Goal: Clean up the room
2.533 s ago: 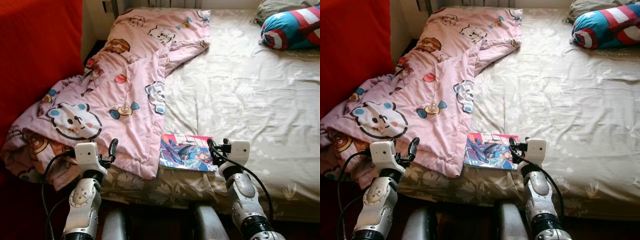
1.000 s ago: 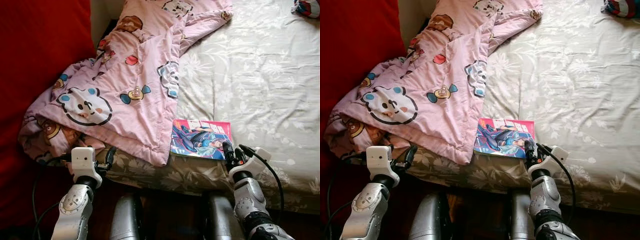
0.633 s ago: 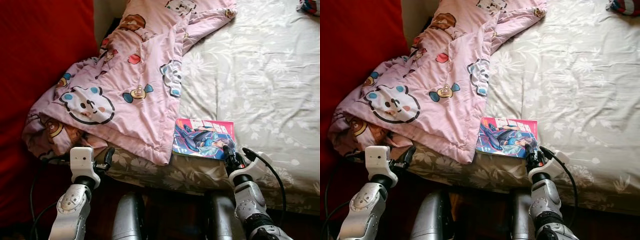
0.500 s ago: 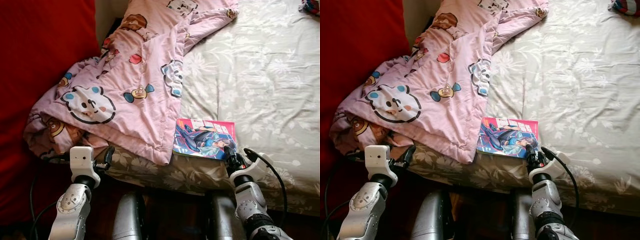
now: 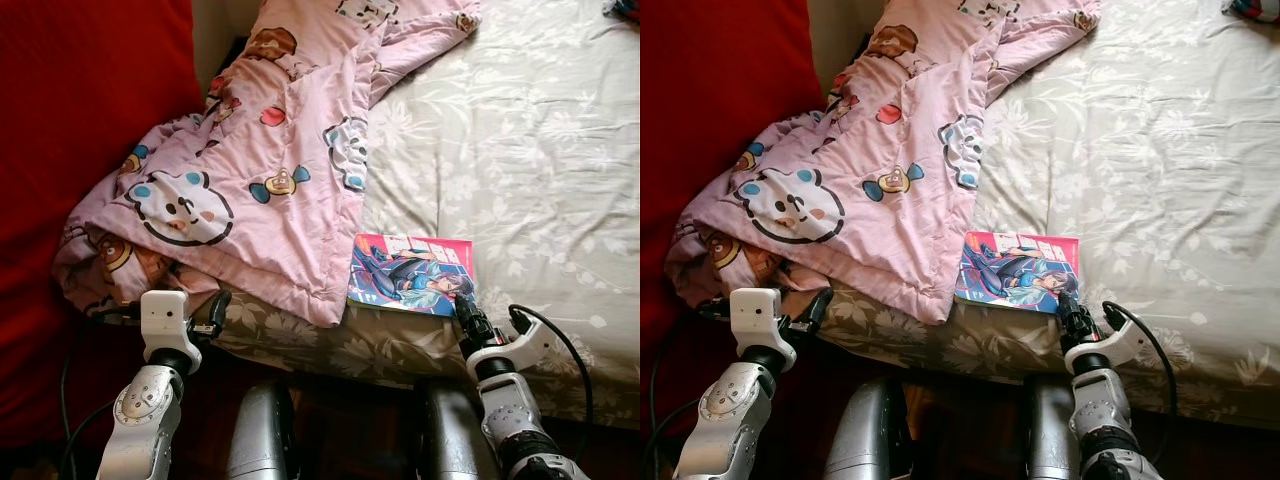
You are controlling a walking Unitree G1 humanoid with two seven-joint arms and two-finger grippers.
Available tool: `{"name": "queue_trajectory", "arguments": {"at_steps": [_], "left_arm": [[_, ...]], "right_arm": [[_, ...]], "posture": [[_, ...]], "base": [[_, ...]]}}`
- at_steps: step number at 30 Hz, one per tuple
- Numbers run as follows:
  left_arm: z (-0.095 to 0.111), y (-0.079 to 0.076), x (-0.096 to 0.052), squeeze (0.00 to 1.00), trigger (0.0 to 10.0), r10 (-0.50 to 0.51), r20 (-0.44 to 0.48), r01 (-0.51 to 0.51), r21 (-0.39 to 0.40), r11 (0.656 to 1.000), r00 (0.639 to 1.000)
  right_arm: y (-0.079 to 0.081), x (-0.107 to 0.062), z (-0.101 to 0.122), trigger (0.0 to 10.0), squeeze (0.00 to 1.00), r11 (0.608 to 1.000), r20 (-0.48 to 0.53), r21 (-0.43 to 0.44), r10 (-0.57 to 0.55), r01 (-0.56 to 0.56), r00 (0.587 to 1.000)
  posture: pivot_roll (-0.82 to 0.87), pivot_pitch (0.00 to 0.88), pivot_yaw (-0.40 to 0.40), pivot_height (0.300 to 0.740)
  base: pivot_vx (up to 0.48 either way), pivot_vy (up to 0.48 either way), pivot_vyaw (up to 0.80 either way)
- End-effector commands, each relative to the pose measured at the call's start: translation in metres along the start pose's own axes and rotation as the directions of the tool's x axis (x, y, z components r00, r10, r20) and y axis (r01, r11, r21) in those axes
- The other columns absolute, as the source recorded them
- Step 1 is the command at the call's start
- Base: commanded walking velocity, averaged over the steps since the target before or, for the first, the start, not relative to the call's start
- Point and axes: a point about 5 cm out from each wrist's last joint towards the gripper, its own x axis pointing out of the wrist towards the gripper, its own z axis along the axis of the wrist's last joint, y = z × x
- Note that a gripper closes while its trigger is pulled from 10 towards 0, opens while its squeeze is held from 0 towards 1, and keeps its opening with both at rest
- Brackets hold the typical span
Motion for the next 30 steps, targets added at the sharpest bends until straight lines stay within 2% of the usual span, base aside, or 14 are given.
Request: {"name": "queue_trajectory", "arguments": {"at_steps": [1,7,14,22,30], "left_arm": [[-0.001,0.005,-0.004,0.0,10.0,0.004,-0.019,-0.003,0.029,1.0,1.0],[-0.001,0.005,-0.004,0.0,10.0,0.005,-0.023,-0.004,0.031,1.0,1.0],[-0.002,0.006,-0.004,0.0,10.0,0.006,-0.024,-0.005,0.032,0.999,1.0],[-0.001,0.006,-0.004,0.0,10.0,0.002,-0.025,-0.001,0.041,0.999,1.0],[-0.001,0.004,-0.003,0.0,10.0,-0.007,-0.022,0.008,0.044,0.999,1.0]], "right_arm": [[-0.021,-0.02,-0.026,10.0,0.0,0.991,-0.089,0.082,-0.095,0.103,0.991],[-0.025,-0.022,-0.027,10.0,0.0,0.984,-0.08,0.099,-0.14,0.148,0.987],[-0.019,-0.019,-0.033,10.0,0.0,0.986,-0.11,0.116,-0.111,0.123,0.988],[-0.019,-0.019,-0.036,10.0,0.0,0.981,-0.129,0.11,-0.143,0.158,0.981],[-0.007,-0.017,-0.051,10.0,0.0,0.993,-0.224,0.1,-0.043,0.067,0.974]], "posture": [[0.09,0.276,0.17,0.565],[0.09,0.275,0.169,0.565],[0.09,0.276,0.169,0.565],[0.09,0.274,0.17,0.565],[0.09,0.274,0.171,0.565]], "base": [[0.0,0.0,0.0],[0.0,0.0,0.0],[0.0,0.0,0.0],[0.0,0.0,0.0],[0.0,0.0,0.0]]}}
